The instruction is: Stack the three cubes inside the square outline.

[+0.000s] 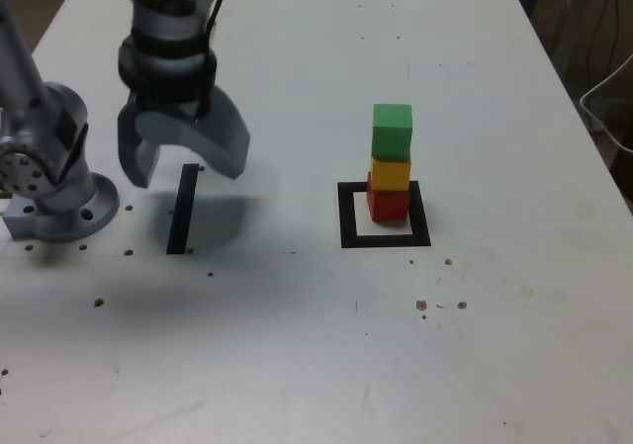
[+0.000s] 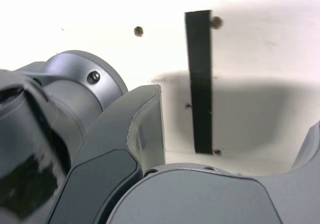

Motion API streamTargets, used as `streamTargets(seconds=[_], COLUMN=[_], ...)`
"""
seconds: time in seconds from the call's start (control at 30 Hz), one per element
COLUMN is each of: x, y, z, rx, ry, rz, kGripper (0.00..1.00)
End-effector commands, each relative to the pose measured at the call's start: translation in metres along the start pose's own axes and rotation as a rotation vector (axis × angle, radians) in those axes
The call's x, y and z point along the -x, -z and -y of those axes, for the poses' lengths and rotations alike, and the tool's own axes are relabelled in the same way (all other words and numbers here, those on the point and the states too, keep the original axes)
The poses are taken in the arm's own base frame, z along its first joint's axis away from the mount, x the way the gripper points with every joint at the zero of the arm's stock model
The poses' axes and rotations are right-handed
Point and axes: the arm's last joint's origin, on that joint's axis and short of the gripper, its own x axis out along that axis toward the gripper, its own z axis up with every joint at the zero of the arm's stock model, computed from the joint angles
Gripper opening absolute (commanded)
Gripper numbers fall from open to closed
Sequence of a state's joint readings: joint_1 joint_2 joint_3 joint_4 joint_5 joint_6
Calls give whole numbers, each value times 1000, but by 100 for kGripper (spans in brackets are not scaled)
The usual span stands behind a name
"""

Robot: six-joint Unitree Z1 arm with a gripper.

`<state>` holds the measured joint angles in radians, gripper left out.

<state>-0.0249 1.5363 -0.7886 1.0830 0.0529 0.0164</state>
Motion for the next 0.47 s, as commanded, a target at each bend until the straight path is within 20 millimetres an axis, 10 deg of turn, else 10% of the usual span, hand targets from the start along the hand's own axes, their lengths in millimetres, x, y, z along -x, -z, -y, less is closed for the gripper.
streamTargets(seconds=[0.0, 0.43], x=[-7, -13], y=[4, 10], z=[0, 2], rx=[4, -2], ry=[1, -3], rz=[3, 59], kGripper=[100, 100])
